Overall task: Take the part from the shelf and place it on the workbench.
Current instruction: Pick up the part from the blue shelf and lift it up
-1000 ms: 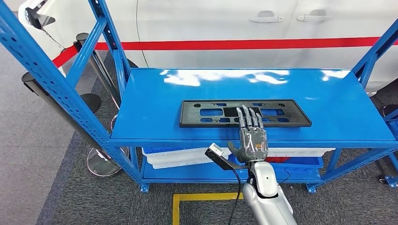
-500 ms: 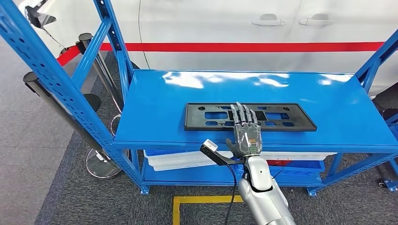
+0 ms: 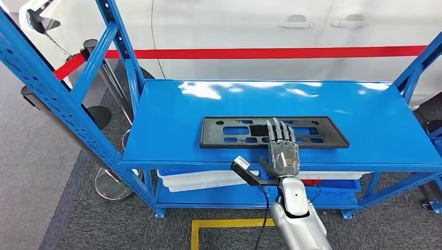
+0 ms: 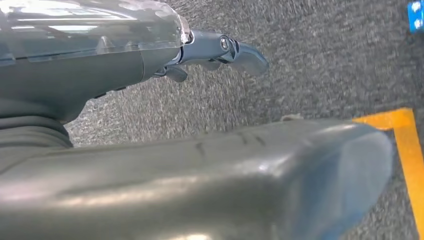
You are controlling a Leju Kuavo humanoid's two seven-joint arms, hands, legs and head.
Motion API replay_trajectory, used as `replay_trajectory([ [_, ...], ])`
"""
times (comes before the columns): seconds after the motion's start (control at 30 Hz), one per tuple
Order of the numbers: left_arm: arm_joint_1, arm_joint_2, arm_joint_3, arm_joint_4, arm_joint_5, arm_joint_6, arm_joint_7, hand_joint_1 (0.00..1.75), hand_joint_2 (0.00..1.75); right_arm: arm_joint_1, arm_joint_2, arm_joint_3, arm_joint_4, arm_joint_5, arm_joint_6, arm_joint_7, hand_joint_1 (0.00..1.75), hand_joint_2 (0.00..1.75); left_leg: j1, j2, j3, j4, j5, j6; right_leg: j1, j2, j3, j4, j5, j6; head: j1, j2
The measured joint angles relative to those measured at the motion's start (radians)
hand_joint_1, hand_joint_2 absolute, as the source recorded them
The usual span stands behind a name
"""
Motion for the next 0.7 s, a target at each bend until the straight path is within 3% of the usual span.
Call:
replay_trajectory([
  [0.07,0.0,0.001,-0.003,0.0,-0.004,0.0,0.0,0.0,0.0,0.006,-0.002,-0.008,-0.01,0.008,0.006,0.004,0.0,1.75,0.001,0.001,-0.036,0.083,-0.047,-0.008,-0.005,-0.001,0.01,-0.01,0.002,-0.009,0.0,0.0],
  [0.13,0.0,0.001,-0.005,0.0,-0.007,0.0,0.0,0.0,0.0,0.012,-0.004,-0.017,-0.014,0.013,0.013,0.006,0.0,1.75,0.003,0.001,-0.104,0.218,-0.105,-0.013,-0.004,-0.001,0.014,-0.01,-0.002,-0.014,0.0,0.0],
  [0.17,0.0,0.001,-0.005,0.0,-0.008,0.0,0.0,0.0,0.0,0.017,-0.005,-0.02,-0.014,0.015,0.015,0.007,0.0,1.75,0.003,0.002,-0.129,0.263,-0.116,-0.016,-0.004,-0.001,0.016,-0.01,-0.004,-0.015,0.0,0.0],
  [0.2,0.001,0.001,-0.005,0.0,-0.009,0.0,0.0,0.0,0.0,0.021,-0.006,-0.023,-0.015,0.016,0.016,0.007,0.0,1.75,0.003,0.002,-0.136,0.271,-0.105,-0.017,-0.004,-0.001,0.018,-0.009,-0.006,-0.014,0.0,0.0],
  [0.23,0.002,0.002,-0.006,0.0,-0.009,0.0,0.0,0.0,0.0,0.024,-0.007,-0.026,-0.017,0.017,0.017,0.007,0.0,1.75,0.003,0.002,-0.123,0.235,-0.074,-0.017,-0.004,0.001,0.022,-0.008,-0.009,-0.013,0.0,0.0],
  [0.3,0.001,0.003,-0.006,0.0,-0.009,0.0,0.0,0.0,0.0,0.026,-0.007,-0.029,-0.021,0.017,0.017,0.007,0.0,1.75,0.002,0.003,-0.06,0.097,0.0,-0.012,-0.002,0.003,0.028,-0.002,-0.018,-0.006,0.0,0.0],
  [0.33,0.0,0.003,-0.006,0.0,-0.009,0.0,0.0,0.0,0.0,0.026,-0.008,-0.03,-0.023,0.017,0.017,0.007,0.0,1.75,0.001,0.003,-0.033,0.039,0.022,-0.007,0.0,0.004,0.03,0.002,-0.022,-0.002,0.0,0.0],
  [0.37,-0.001,0.003,-0.006,0.0,-0.009,0.0,0.0,0.0,0.0,0.026,-0.008,-0.032,-0.024,0.017,0.017,0.007,0.0,1.75,0.0,0.003,-0.017,0.004,0.031,-0.002,0.002,0.005,0.03,0.005,-0.026,0.003,0.0,0.0],
  [0.47,-0.002,0.003,-0.006,0.0,-0.009,0.0,0.0,0.0,0.0,0.027,-0.009,-0.034,-0.029,0.017,0.017,0.008,0.0,1.75,-0.001,0.002,-0.011,-0.012,0.03,0.014,0.001,0.004,0.029,0.008,-0.03,0.017,0.0,0.0],
  [0.53,-0.002,0.003,-0.006,0.0,-0.009,0.0,0.0,0.0,0.0,0.026,-0.01,-0.035,-0.033,0.017,0.017,0.008,0.0,1.75,0.002,0.002,-0.007,-0.02,0.033,0.025,-0.002,0.004,0.014,0.044,-0.056,0.029,0.0,0.0],
  [0.63,-0.004,0.002,-0.006,0.0,-0.009,-0.001,0.0,0.0,0.0,0.028,-0.013,-0.039,-0.036,0.017,0.017,0.008,0.0,1.75,0.004,0.003,-0.005,-0.023,0.033,0.033,-0.01,0.003,-0.079,0.227,-0.141,0.046,0.0,0.0],
  [0.67,-0.003,0.002,-0.006,0.0,-0.009,-0.001,0.0,0.0,0.0,0.031,-0.015,-0.04,-0.036,0.018,0.018,0.008,0.0,1.75,0.004,0.003,-0.004,-0.022,0.032,0.034,-0.012,0.003,-0.11,0.281,-0.155,0.049,0.0,0.0],
  [0.7,-0.003,0.002,-0.006,0.0,-0.009,-0.001,0.0,0.0,0.0,0.033,-0.016,-0.041,-0.036,0.018,0.018,0.008,0.0,1.75,0.004,0.002,-0.003,-0.022,0.031,0.034,-0.014,0.003,-0.124,0.299,-0.147,0.051,0.0,0.0],
])
